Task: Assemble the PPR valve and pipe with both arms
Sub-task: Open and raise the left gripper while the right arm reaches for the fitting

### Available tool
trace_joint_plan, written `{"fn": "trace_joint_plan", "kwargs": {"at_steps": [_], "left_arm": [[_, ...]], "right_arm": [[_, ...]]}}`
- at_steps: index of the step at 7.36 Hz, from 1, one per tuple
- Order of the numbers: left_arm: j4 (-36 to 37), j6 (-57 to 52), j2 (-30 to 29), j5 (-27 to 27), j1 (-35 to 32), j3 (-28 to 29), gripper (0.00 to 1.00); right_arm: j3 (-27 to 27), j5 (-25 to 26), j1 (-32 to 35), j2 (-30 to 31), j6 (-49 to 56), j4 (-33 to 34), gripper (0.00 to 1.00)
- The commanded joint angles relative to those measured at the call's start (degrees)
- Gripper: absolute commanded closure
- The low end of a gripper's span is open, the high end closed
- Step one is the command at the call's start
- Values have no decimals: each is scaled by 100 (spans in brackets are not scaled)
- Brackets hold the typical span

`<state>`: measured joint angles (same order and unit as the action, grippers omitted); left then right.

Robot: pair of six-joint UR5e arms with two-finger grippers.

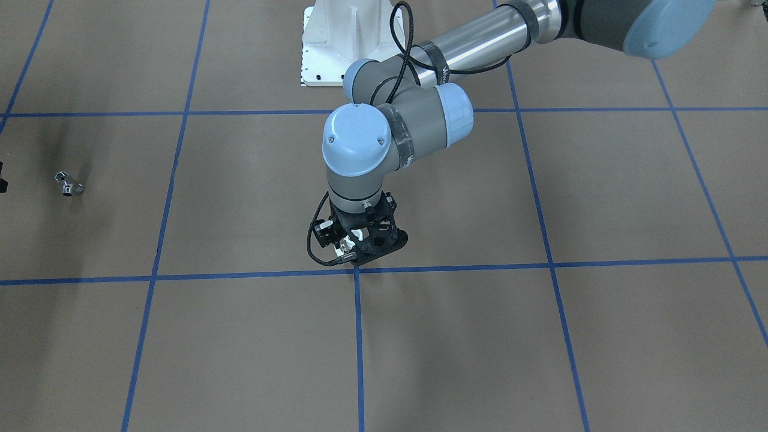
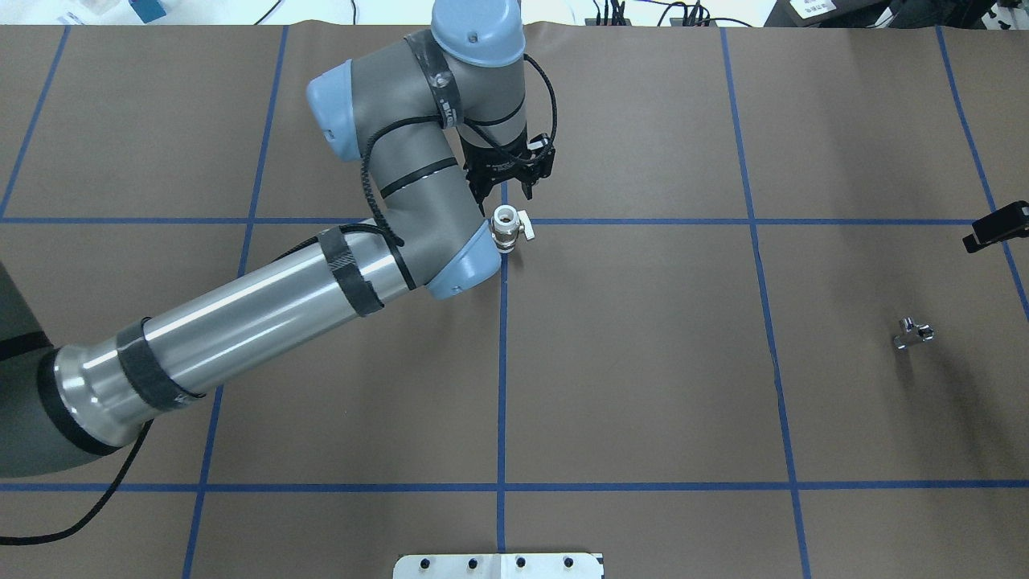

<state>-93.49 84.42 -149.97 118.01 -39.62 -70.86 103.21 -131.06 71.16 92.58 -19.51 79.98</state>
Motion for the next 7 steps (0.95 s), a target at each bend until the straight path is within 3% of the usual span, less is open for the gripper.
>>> {"fn": "trace_joint_plan", "kwargs": {"at_steps": [1, 2, 4, 6, 7], "left_arm": [[24, -178, 1341, 387, -377, -1852, 26], [33, -441, 1835, 624, -623, -2348, 26], [50, -863, 2321, 854, -975, -2712, 26], [59, -1208, 2577, 996, -1187, -2827, 26], [59, -1208, 2596, 1005, -1188, -2845, 26]], "right_arm": [[32, -112, -58, 102, -158, -157, 0], [-2, -217, -276, 320, -681, -837, 0], [-11, -175, -760, 794, -1510, -1964, 0], [-11, -122, -1050, 928, -1696, -2092, 1], [-11, 200, -1408, 894, -2115, -2101, 2]]}}
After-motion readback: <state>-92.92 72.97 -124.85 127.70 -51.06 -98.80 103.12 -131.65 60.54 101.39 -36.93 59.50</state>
